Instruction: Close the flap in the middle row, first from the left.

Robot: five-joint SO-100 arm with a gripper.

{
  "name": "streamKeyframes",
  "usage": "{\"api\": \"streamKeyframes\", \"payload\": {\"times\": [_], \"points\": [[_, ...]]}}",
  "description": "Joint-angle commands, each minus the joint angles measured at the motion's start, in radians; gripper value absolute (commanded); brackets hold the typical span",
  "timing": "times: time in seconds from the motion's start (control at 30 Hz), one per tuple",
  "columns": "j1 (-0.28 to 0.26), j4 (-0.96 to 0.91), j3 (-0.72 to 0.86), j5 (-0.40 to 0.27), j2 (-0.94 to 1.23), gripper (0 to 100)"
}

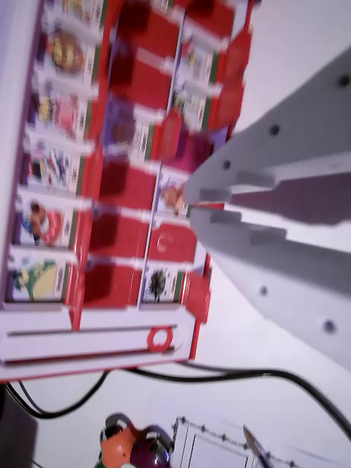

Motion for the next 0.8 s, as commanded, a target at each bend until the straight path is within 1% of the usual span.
{"api": "streamKeyframes", "payload": {"times": [0.0,0.27,0.43,0.57,0.77], "points": [[0.057,0.044,-0.002,-0.023,0.198,0],[0.140,0.140,0.018,-0.044,0.337,0],[0.183,0.167,0.064,-0.081,0.419,0],[0.195,0.187,0.074,-0.083,0.446,0],[0.193,0.193,0.052,-0.077,0.443,0]]}}
